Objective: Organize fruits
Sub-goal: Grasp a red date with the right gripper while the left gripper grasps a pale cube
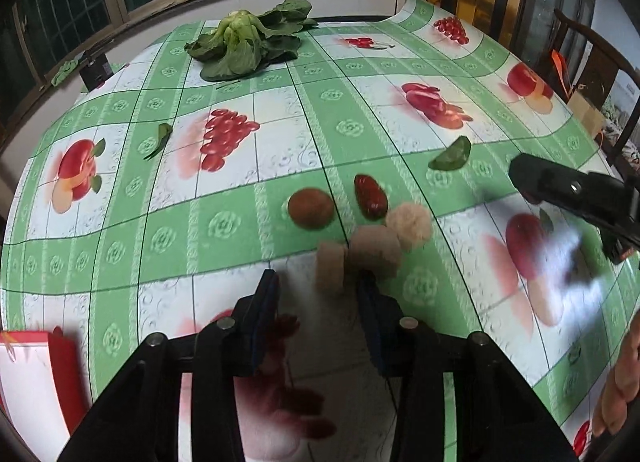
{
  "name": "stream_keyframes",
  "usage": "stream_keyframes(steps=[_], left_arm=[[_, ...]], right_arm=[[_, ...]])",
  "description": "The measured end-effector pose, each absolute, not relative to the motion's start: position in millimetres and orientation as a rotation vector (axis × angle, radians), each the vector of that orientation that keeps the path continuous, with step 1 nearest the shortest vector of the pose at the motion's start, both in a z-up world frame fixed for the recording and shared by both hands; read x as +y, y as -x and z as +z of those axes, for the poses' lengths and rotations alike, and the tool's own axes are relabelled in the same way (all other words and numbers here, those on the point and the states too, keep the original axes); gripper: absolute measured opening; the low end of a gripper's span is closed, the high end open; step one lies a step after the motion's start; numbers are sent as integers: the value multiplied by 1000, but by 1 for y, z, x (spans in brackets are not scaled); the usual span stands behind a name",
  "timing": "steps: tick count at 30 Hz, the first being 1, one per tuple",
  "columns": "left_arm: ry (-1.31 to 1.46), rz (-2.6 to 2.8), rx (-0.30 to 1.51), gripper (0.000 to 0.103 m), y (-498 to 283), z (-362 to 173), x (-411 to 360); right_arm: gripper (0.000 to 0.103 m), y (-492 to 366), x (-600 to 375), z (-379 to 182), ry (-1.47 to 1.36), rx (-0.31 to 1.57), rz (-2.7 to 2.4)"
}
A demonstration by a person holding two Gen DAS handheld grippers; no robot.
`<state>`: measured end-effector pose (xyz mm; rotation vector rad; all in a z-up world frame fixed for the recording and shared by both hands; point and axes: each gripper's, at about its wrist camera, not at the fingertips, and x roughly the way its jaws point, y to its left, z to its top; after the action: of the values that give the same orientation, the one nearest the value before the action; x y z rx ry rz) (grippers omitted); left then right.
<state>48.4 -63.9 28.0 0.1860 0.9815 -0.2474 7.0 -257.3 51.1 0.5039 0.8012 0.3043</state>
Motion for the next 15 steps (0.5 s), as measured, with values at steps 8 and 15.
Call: stream_keyframes(steps=[8, 15], left_arm=[[-145, -266, 979, 13, -43, 28, -63], [-109, -212, 932, 13, -4, 50, -45]], right_arm=[[20, -6, -259, 54, -512, 786, 308], [20, -4, -262, 55, -504, 770, 301]])
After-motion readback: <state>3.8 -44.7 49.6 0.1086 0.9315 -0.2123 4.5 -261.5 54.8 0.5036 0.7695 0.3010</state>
